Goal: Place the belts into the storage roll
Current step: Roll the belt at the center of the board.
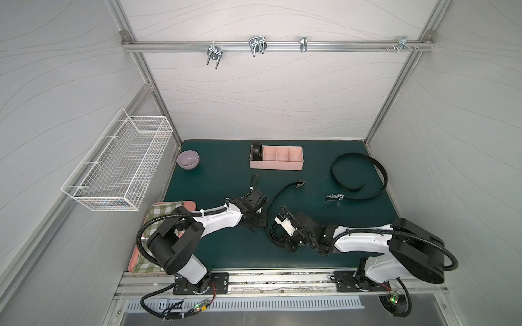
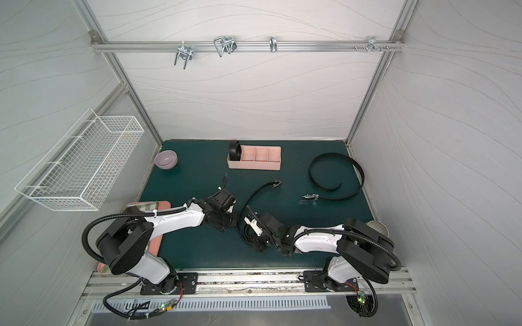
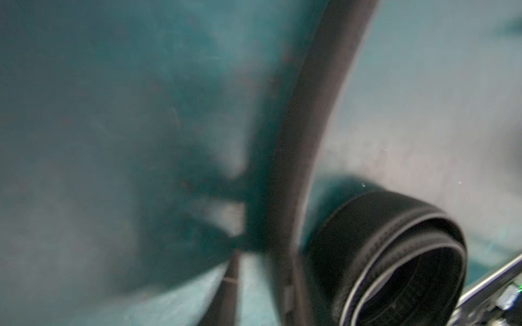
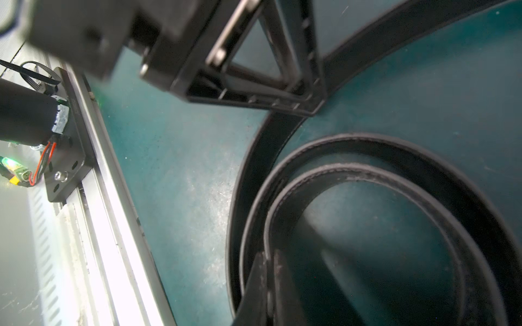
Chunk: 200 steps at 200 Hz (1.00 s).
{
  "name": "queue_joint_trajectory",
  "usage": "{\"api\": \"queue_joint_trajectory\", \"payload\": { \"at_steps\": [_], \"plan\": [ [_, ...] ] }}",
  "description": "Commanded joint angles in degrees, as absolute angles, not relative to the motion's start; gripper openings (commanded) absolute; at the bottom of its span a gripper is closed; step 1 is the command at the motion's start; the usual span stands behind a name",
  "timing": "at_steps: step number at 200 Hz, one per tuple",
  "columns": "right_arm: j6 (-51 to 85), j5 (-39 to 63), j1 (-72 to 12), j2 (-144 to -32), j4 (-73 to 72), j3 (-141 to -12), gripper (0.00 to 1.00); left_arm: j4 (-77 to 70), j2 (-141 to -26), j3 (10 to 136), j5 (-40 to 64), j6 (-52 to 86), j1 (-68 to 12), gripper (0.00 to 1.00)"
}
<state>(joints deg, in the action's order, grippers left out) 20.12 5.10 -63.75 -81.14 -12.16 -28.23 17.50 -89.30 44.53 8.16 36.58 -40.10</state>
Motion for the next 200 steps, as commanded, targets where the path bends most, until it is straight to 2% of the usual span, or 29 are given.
{"api": "queue_joint_trajectory", "payload": {
  "at_steps": [1,27,79,103,166,200],
  "plan": [
    [20.33,5.27,-64.41,-81.41,-7.13,-26.65,0.00,19.77,-89.82,45.66,2.99,33.69,-39.76,0.10],
    [18.05,5.32,-65.80,-82.17,-6.51,-28.85,0.00,23.98,-92.59,51.45,2.69,26.99,-36.54,0.00],
    [14.15,7.30,-66.11,-92.13,-7.12,-40.80,0.00,25.85,-101.75,62.83,9.83,20.36,-27.22,0.00],
    [13.73,8.15,-66.50,-93.26,-7.27,-41.97,0.00,24.45,-104.54,64.78,10.45,20.65,-27.56,0.00],
    [15.94,4.07,-69.34,-84.25,-8.78,-30.80,0.00,24.97,-112.63,73.89,12.02,20.40,-30.62,0.00],
    [16.44,2.69,-70.28,-84.11,-11.72,-28.61,0.00,26.69,-115.93,79.15,13.20,20.41,-33.90,0.00]
  ]
}}
